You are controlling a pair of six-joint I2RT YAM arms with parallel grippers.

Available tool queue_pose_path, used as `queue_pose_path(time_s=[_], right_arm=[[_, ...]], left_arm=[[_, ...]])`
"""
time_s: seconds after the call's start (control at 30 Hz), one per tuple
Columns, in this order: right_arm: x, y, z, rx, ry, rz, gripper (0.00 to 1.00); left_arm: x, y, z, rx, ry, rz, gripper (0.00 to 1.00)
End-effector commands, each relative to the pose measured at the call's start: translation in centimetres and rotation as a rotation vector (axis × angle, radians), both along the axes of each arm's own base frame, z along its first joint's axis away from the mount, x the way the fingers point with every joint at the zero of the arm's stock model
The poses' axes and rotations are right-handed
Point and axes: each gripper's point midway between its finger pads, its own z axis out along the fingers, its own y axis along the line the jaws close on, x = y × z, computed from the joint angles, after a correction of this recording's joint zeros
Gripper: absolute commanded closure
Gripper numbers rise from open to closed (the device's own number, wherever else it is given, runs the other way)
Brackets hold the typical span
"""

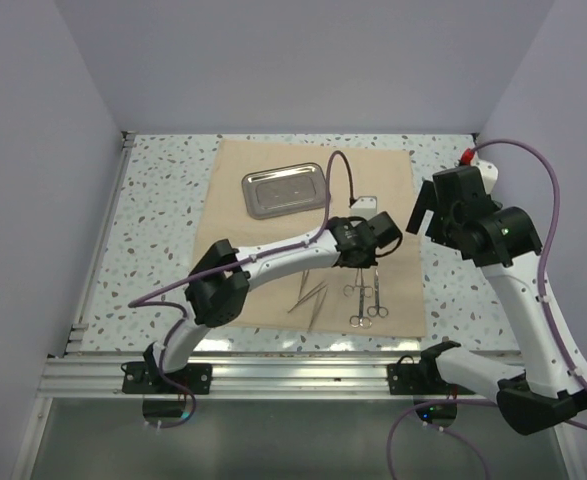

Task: Open and lay out the surgical kit
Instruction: Place the medical item in the surgical kit.

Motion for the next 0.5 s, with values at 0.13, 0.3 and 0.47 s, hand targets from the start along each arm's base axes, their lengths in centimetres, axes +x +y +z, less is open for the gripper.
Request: queue_pose_path(time_s=[0.13, 0.3, 0.47], right_arm=[[-1.6, -1.4, 0.0, -0.024, -0.028, -0.046, 0.02], [-3.0, -1.7, -0.4, -0.012, -0.013, -0.050, 0.01], [-3.7, -1.8, -0.1, 0.005, -0.030, -0.044, 0.02]], left_arm=[[-4.8, -1.6, -0.3, -0.067, 0.030, 0.057, 1.00], [-5.5, -2.2, -2.3, -0.078, 0.039, 0.042, 0.99], [-4.9, -3.9, -1.9, -0.100, 0.016, -0.015, 0.80]])
